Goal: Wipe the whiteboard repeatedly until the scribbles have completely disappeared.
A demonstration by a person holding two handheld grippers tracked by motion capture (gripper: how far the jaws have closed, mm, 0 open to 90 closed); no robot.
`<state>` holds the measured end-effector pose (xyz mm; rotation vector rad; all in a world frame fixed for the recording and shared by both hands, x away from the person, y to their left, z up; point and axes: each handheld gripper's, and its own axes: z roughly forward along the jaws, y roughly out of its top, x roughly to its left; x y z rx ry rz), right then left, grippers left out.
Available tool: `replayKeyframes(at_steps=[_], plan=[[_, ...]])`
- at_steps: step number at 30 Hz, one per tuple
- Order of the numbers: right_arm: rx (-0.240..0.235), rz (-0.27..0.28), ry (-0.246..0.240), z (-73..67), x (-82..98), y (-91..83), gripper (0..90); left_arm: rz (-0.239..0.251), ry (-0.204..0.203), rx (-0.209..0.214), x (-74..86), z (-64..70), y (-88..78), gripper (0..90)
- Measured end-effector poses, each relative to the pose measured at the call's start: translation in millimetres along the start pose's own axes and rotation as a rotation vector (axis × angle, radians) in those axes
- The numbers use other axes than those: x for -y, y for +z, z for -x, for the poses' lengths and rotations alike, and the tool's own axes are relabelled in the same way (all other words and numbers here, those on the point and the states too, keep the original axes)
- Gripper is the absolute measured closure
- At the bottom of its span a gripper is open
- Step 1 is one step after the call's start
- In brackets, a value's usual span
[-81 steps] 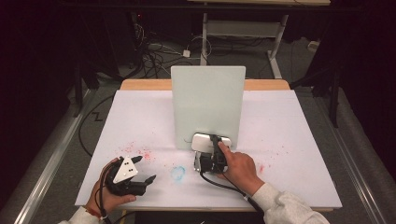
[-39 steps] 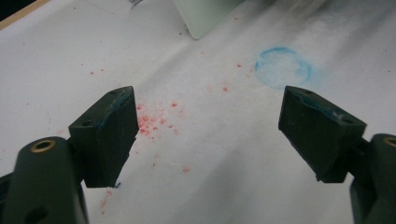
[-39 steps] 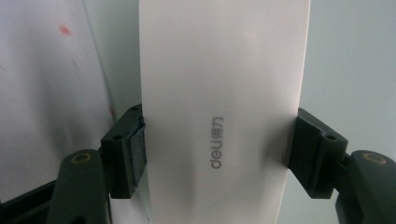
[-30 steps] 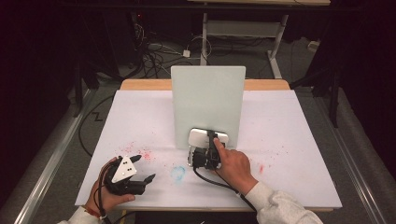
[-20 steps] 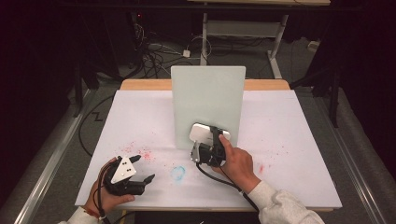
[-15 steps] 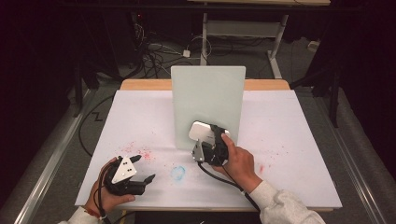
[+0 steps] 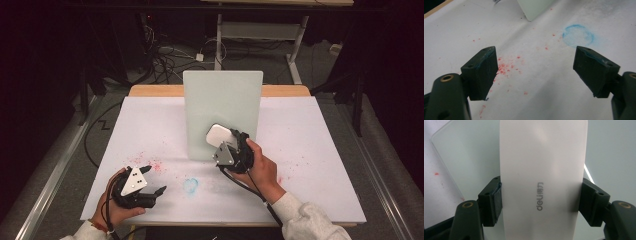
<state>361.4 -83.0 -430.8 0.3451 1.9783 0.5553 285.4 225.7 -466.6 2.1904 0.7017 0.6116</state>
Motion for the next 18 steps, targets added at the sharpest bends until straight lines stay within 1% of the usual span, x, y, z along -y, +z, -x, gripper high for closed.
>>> replayKeyframes(at_steps=[2,7,18], plan=[[0.01,0.001,0.009,2.6,1.1,-0.7,30.8,0.0,0.001,0.001,-0.3,0.4,0.4,19.3],[0.018,0.003,0.032,7.7,2.9,-3.7,30.8,-0.003,0.005,0.003,-0.1,0.5,1.0,19.3],[-0.008,0.025,0.077,21.4,8.1,-13.5,30.7,-0.001,0.011,-0.002,0.2,-0.6,2.6,19.3]])
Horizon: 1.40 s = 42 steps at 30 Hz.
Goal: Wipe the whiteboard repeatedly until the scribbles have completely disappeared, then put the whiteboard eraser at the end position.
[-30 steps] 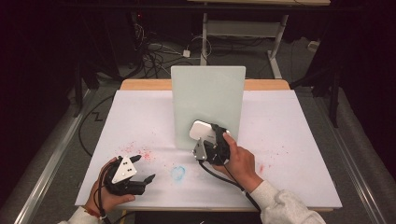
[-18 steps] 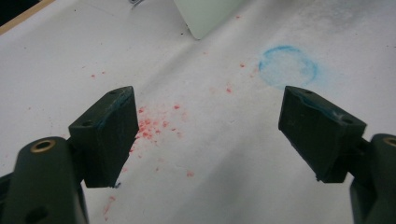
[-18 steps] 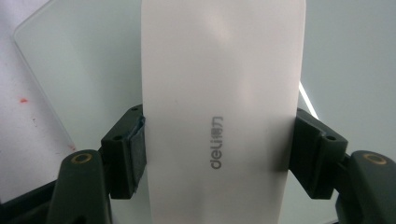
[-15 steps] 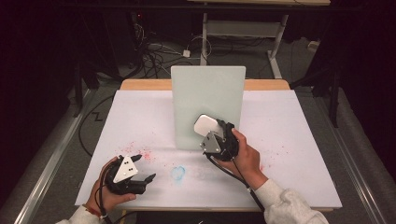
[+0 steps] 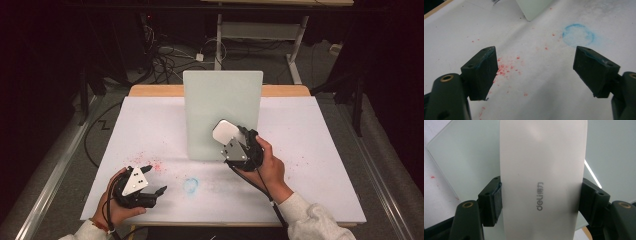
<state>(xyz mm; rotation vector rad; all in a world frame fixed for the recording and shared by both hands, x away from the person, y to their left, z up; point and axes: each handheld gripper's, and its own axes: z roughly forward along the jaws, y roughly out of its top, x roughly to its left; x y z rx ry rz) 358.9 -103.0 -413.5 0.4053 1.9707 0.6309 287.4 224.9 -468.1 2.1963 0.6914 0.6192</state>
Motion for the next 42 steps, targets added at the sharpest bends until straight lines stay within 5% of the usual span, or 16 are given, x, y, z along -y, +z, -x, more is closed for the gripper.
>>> replayKeyframes(at_steps=[22,34,42], plan=[[-0.085,0.044,0.116,31.1,25.4,-29.8,30.7,-0.01,0.017,0.002,-1.0,0.5,3.6,19.2],[-0.207,0.045,0.125,33.1,36.9,-41.1,30.7,-0.013,0.028,-0.004,-2.6,1.6,2.8,18.9],[-0.32,0.023,0.087,27.7,45.1,-46.2,30.7,-0.016,0.035,0.0,-3.5,3.2,3.6,18.9]])
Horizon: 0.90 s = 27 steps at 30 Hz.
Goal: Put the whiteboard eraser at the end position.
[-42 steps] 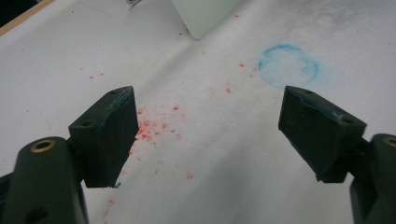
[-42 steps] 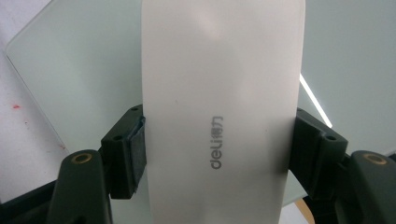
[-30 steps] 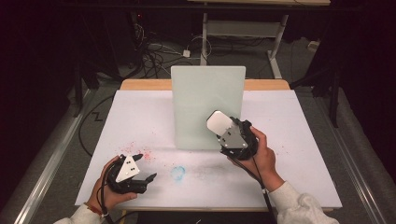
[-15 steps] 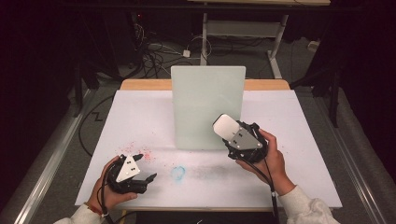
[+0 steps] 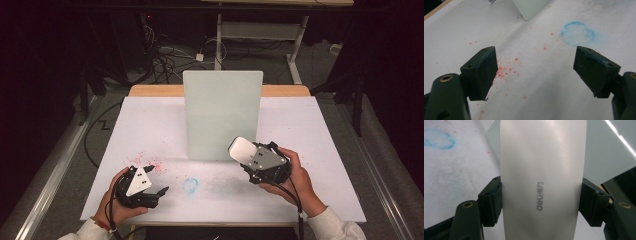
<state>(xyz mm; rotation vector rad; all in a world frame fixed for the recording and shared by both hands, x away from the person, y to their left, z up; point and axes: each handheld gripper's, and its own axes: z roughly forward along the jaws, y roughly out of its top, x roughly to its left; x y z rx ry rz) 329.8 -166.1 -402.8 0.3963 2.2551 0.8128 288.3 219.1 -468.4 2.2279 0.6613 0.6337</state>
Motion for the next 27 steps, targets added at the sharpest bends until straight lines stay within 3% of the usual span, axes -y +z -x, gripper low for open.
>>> replayKeyframes(at_steps=[16,22,27], plan=[[-0.205,-0.078,-0.119,-23.2,0.2,22.5,30.6,-0.011,0.004,0.004,0.2,0.9,0.5,18.9],[-0.259,-0.102,-0.122,-29.9,1.0,31.6,30.7,-0.014,0.005,0.007,0.3,0.9,1.1,18.9],[-0.316,-0.12,-0.152,-31.9,-1.2,35.2,30.6,-0.018,0.007,0.009,0.1,1.3,1.7,18.9]])
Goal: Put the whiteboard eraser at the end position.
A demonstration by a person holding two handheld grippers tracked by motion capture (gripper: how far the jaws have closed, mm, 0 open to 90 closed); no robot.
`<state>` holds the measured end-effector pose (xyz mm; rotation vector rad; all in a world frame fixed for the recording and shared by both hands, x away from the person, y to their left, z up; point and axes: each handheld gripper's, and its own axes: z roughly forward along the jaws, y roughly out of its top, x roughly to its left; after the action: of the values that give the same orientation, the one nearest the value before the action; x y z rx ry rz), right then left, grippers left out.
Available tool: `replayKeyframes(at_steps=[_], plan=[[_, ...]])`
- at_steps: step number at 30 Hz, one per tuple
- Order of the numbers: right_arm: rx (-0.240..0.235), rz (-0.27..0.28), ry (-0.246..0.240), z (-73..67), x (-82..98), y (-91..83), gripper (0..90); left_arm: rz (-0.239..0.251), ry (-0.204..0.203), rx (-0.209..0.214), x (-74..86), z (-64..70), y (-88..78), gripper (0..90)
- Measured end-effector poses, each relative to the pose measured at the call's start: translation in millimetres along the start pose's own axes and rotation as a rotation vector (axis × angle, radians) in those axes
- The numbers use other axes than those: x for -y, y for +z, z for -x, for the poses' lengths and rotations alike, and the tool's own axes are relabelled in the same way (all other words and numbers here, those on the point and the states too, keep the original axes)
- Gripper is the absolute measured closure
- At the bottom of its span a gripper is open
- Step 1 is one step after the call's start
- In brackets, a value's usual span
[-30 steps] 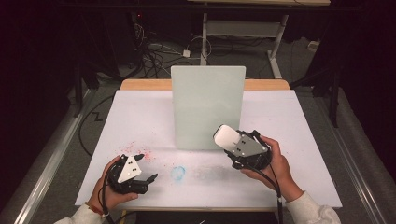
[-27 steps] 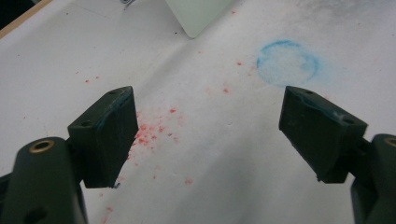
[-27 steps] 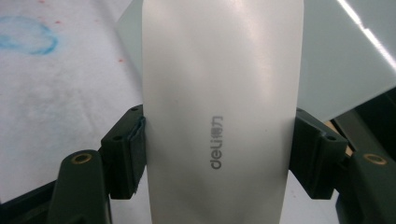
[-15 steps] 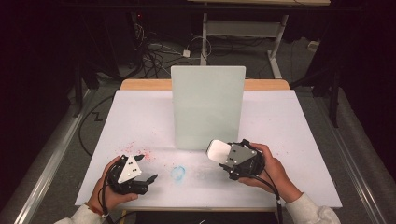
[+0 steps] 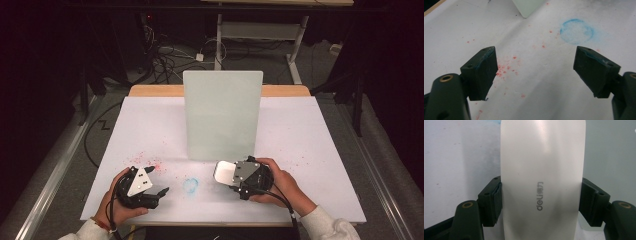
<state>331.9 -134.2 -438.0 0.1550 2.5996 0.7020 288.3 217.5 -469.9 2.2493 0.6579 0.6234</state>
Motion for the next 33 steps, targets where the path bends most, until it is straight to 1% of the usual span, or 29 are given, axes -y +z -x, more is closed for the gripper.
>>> replayKeyframes(at_steps=[2,4,5,6,8,9,11,13,14,16,17,18,20,21,23,25,26,27,28,30,32,33], plan=[[-0.043,-0.01,-0.014,-1.2,-1.4,1.5,30.6,0.002,-0.001,0.001,0.0,-0.3,0.0,18.9],[-0.069,-0.022,-0.037,-3.3,-3.0,3.0,30.6,0.0,-0.001,0.0,0.1,-0.4,0.1,18.9],[-0.078,-0.024,-0.042,-4.5,-3.9,3.7,30.6,-0.002,-0.001,-0.001,0.1,-0.4,0.3,18.9],[-0.082,-0.026,-0.059,-4.5,-4.8,4.5,30.6,-0.003,-0.001,-0.002,0.1,-0.3,0.4,18.9],[-0.096,-0.03,-0.061,-5.4,-6.4,5.4,30.6,-0.003,-0.002,0.0,0.1,-0.2,0.6,18.9],[-0.101,-0.024,-0.054,-5.8,-7.1,6.1,30.6,-0.003,-0.001,0.0,0.1,-0.2,0.6,18.9],[-0.121,-0.028,-0.066,-5.4,-8.2,6.9,30.6,-0.004,-0.001,-0.001,0.0,-0.2,0.5,18.9],[-0.135,-0.018,-0.06,-6.8,-9.5,8.5,30.6,-0.004,-0.001,0.0,-0.1,-0.3,0.5,18.9],[-0.144,-0.024,-0.074,-7.2,-10.4,9.2,30.5,-0.004,-0.001,0.001,-0.1,-0.3,0.5,18.9],[-0.154,-0.024,-0.074,-9.1,-12.5,11.0,30.5,-0.007,0.0,0.001,-0.1,-0.3,0.9,18.9],[-0.166,-0.023,-0.083,-9.6,-13.2,11.9,30.5,-0.007,0.001,0.001,-0.3,0.0,0.9,18.9],[-0.164,-0.021,-0.078,-11.3,-13.9,12.8,30.5,-0.005,0.002,0.001,-0.6,0.5,0.6,18.9],[-0.162,-0.022,-0.09,-12.9,-14.8,14.7,30.5,-0.004,0.002,0.001,-0.7,0.6,0.3,18.9],[-0.165,-0.022,-0.086,-13.8,-15.0,15.8,30.5,-0.004,0.001,0.0,-0.5,0.4,0.2,18.9],[-0.173,-0.022,-0.09,-14.6,-15.0,17.4,30.5,-0.005,0.001,-0.001,-0.2,0.0,0.1,18.9],[-0.174,-0.016,-0.083,-14.8,-14.6,19.1,30.4,-0.004,0.001,0.0,-0.4,0.2,0.1,18.9],[-0.175,-0.022,-0.086,-14.2,-14.5,19.5,30.3,-0.004,0.001,0.0,-0.5,0.4,0.1,18.9],[-0.166,-0.018,-0.073,-14.6,-14.3,20.0,29.9,-0.004,0.002,0.001,-0.6,0.6,0.2,18.9],[-0.163,-0.015,-0.071,-14.0,-13.9,19.6,29.3,-0.005,0.002,0.002,-0.6,0.7,0.2,18.9],[-0.167,0.023,-0.047,-11.5,-13.4,17.1,29.8,-0.005,0.001,0.002,-0.5,0.5,0.2,18.9],[-0.164,0.041,-0.026,-10.7,-13.4,14.9,28.9,-0.004,-0.001,0.002,-0.3,0.4,0.1,18.9],[-0.161,0.046,-0.025,-10.4,-13.1,14.1,28.9,-0.005,-0.001,0.002,-0.3,0.3,0.2,18.9]])
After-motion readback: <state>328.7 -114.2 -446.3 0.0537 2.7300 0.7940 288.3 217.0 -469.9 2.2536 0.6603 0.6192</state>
